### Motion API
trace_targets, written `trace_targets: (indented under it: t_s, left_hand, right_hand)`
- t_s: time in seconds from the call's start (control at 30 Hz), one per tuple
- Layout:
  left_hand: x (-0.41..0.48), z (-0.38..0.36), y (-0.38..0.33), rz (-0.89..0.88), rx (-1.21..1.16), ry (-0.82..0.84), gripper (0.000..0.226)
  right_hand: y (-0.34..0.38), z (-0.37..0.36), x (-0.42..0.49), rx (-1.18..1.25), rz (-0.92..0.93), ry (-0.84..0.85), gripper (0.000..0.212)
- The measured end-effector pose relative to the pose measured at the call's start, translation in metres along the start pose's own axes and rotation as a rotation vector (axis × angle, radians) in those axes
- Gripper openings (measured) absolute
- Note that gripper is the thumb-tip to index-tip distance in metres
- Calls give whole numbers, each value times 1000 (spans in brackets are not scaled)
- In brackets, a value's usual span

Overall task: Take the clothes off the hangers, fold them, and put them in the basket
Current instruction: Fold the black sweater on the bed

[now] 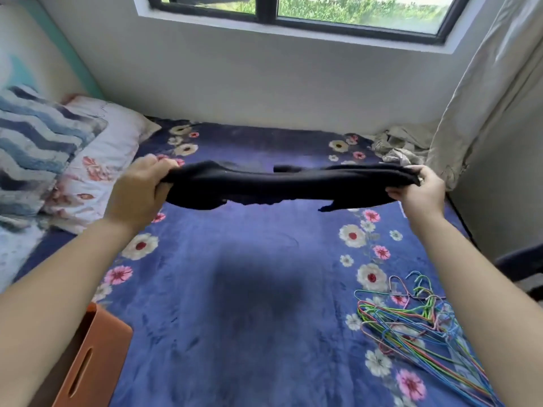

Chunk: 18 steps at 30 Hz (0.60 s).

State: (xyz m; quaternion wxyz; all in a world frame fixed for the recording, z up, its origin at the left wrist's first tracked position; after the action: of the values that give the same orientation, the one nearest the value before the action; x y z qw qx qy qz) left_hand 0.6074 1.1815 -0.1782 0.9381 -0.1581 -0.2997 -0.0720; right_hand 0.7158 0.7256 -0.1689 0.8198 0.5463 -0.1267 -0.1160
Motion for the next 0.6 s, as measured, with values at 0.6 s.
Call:
trace_targets:
  t_s: [0.6]
  left_hand:
    - [-369, -159, 10, 134, 325, 1293, 21]
  right_hand:
    - [-328, -30, -214, -1290, 103, 811, 25]
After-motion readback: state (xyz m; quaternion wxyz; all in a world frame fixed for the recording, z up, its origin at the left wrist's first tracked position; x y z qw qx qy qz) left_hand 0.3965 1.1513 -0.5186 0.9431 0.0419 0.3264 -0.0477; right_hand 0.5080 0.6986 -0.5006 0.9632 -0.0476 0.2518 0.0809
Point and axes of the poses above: each hand's wrist, its own x-axis towards the middle knuckle, its own z-axis out of the back of the hand, y = z × x, the point moved 1 cm from there along x, towards the middle knuckle, and after that the axes turned 1 degree about z, right-handed, at the moved point
